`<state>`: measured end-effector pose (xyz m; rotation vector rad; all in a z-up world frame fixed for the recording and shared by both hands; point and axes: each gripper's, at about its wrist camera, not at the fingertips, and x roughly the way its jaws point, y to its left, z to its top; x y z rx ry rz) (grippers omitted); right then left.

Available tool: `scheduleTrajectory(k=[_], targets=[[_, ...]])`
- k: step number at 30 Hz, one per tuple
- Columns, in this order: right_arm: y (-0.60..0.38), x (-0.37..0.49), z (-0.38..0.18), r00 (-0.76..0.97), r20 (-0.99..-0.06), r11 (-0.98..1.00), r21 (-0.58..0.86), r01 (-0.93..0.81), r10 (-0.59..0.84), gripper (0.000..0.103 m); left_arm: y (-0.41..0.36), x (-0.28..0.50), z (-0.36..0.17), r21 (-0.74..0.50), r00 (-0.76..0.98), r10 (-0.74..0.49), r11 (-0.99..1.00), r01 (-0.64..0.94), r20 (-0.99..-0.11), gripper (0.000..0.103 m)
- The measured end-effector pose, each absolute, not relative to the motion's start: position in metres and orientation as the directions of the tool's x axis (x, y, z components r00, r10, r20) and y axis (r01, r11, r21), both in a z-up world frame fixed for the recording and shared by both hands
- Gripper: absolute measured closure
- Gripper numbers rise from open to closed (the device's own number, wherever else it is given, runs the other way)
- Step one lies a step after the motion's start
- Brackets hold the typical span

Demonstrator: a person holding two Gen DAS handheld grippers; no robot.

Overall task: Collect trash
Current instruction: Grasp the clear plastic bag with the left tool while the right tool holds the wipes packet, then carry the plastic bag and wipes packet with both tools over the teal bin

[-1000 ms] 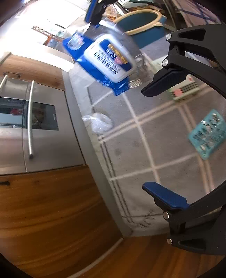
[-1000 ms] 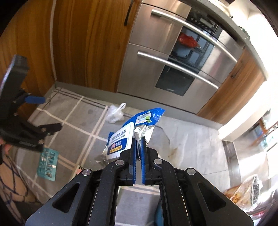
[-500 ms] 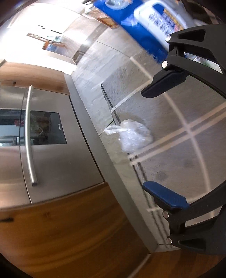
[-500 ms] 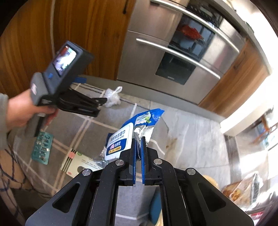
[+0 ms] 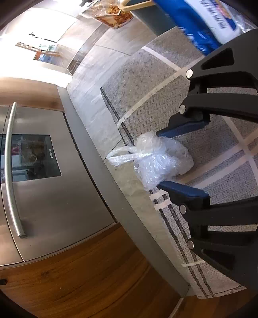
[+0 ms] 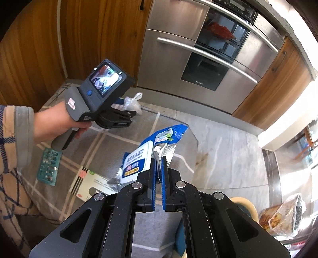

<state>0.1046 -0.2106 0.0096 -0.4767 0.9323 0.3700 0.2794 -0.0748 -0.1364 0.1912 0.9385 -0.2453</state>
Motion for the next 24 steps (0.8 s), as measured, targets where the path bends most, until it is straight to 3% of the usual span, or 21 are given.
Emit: scheduleTrajectory(k=[9,24], targets=[[-0.221,0.103,0.027,0.611,-0.789,0.868,-0.263,-0.421,0.058,0.098,-0.075,0.254,-0.105,0.047,0.601,-0.165,0.946,0.322,-0.782,0.068],[-0.294,0.078,0.069,0.694,-0.703,0.913,-0.369,-0.173,-0.152,0.098,-0.173,0.196,-0.032,-0.087,0.546,-0.431,0.834,0.545,-0.718,0.068]])
